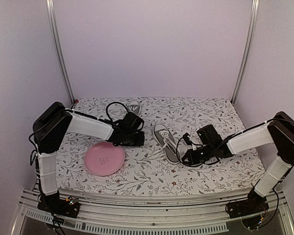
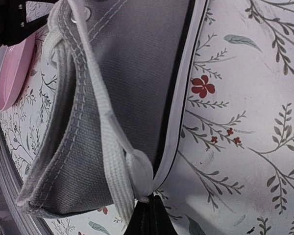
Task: Tie the shoes
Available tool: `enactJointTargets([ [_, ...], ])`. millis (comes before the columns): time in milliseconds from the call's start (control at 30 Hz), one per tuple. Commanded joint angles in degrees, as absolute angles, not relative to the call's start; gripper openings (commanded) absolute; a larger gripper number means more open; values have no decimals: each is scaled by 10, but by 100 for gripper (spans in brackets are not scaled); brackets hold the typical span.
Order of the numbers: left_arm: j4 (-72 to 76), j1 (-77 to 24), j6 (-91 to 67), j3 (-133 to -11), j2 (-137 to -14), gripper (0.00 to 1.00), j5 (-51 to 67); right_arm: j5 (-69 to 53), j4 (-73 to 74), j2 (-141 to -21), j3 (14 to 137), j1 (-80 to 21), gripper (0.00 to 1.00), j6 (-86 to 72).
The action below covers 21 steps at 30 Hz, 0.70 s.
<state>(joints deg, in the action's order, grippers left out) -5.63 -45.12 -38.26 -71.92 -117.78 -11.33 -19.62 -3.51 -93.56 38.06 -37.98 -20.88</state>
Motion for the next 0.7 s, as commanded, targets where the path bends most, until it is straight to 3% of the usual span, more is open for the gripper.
enactJointTargets([
  [0,6,-447,-359,-692,-1098,0,-101,-232,-101,-983,409,-401,2,-203],
  [233,73,-448,-338,-648,-1032,0,-47,-265,-112,-1005,427,-442,2,-186],
  [467,148,-448,-270,-631,-996,0,74,-130,-23,-894,414,-409,2,-225],
  [667,19,-443,-262,-670,-1002,0,29,-67,49,-839,426,-348,2,-211],
])
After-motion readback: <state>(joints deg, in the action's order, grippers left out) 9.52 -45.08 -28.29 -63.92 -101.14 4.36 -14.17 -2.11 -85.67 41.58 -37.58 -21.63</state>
